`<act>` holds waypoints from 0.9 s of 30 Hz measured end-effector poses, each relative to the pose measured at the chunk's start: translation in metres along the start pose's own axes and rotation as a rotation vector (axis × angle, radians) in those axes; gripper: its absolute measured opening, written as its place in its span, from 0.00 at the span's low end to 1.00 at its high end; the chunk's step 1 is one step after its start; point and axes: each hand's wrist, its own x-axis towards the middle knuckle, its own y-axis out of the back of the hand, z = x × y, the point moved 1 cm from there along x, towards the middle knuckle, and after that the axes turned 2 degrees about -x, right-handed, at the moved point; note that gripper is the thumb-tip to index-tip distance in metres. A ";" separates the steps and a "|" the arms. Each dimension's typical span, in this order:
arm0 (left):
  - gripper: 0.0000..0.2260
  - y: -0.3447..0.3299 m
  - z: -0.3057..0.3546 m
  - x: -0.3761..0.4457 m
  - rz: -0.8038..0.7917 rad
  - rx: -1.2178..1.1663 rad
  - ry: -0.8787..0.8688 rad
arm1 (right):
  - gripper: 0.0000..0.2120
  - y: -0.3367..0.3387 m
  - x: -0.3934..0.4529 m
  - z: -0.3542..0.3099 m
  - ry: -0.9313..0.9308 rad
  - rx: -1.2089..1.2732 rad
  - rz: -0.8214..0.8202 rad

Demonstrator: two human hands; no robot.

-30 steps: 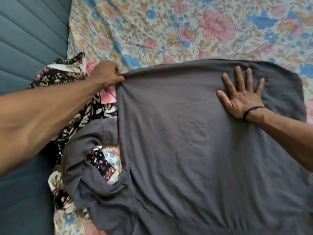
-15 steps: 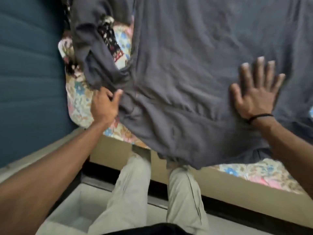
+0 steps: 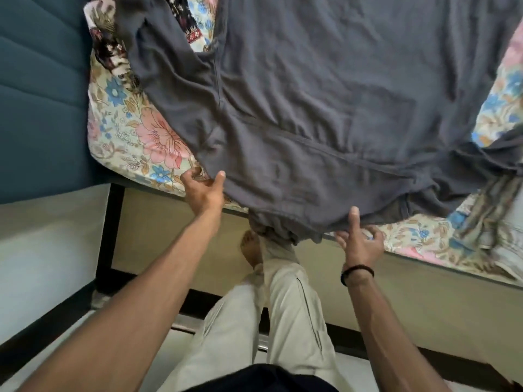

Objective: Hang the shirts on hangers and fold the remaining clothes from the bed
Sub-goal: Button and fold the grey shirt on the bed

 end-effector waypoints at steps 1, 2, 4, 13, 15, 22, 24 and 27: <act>0.16 0.004 -0.010 0.008 -0.015 -0.096 0.050 | 0.25 -0.004 0.004 0.000 0.024 0.068 -0.030; 0.12 0.006 -0.017 0.016 -0.044 -0.164 0.088 | 0.20 -0.004 0.014 0.000 0.019 0.129 -0.018; 0.07 0.011 -0.032 0.026 -0.051 -0.235 0.144 | 0.17 0.003 0.033 0.008 -0.015 0.148 0.017; 0.13 -0.003 -0.024 0.006 0.139 0.092 0.061 | 0.13 0.073 0.037 0.014 -0.003 -0.369 0.091; 0.14 -0.008 -0.026 -0.018 0.145 0.221 -0.335 | 0.12 0.096 0.048 -0.029 0.276 -0.421 0.191; 0.09 -0.116 -0.043 -0.213 -0.815 0.562 -1.044 | 0.09 0.128 0.175 -0.202 0.472 -0.256 0.274; 0.14 -0.157 -0.053 -0.255 -0.822 0.628 -1.050 | 0.08 0.124 0.217 -0.254 0.496 -0.173 0.335; 0.25 -0.210 -0.054 -0.295 -0.708 0.810 -0.934 | 0.13 0.112 0.262 -0.313 0.566 -0.326 0.324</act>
